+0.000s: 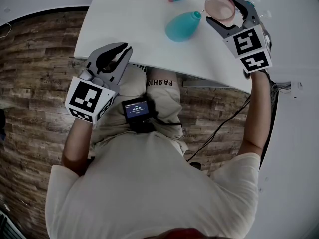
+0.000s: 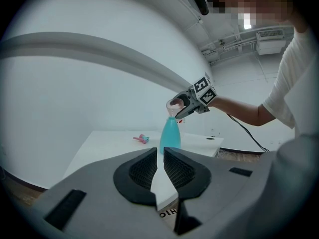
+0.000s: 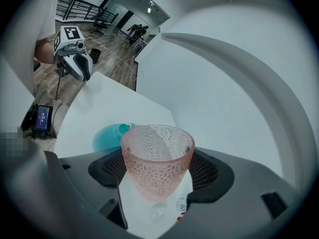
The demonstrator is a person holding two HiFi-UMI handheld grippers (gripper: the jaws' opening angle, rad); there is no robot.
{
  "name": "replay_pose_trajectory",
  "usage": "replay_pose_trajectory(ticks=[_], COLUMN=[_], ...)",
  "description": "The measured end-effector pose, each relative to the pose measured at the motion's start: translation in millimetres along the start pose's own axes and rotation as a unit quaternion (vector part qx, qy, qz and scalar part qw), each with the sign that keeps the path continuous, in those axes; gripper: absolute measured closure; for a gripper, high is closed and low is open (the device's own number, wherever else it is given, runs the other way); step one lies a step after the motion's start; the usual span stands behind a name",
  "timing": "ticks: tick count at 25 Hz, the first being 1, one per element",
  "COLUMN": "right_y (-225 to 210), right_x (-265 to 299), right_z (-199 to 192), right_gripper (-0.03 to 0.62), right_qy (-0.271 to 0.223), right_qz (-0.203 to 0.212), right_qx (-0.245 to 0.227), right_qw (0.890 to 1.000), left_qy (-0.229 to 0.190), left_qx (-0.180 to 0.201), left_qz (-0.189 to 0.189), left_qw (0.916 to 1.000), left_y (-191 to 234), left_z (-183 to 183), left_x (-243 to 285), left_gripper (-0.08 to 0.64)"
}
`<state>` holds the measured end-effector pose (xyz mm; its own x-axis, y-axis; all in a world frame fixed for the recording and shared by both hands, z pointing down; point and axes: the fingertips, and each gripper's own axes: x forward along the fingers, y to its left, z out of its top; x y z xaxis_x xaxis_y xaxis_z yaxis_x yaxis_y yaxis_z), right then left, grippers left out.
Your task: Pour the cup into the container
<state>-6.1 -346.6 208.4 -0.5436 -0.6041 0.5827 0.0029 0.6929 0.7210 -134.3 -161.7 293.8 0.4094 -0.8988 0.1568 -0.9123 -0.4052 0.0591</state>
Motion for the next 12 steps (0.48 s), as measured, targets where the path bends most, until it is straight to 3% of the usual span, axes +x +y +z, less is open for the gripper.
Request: replay_pose_trajectory(ticks=[12], right_y=[-9.2], right_x=[-5.9], right_z=[2.6], right_gripper=[0.221], right_qy=[0.003], right_qz=[-0.012], right_qx=[-0.009], right_qw=[1.000], left_qy=[-0.002], left_qx=[-0.001], left_qz=[0.005], left_qw=[1.0000], left_y=[1.0], left_z=[-1.5], left_x=[-2.7], left_gripper=[0.508])
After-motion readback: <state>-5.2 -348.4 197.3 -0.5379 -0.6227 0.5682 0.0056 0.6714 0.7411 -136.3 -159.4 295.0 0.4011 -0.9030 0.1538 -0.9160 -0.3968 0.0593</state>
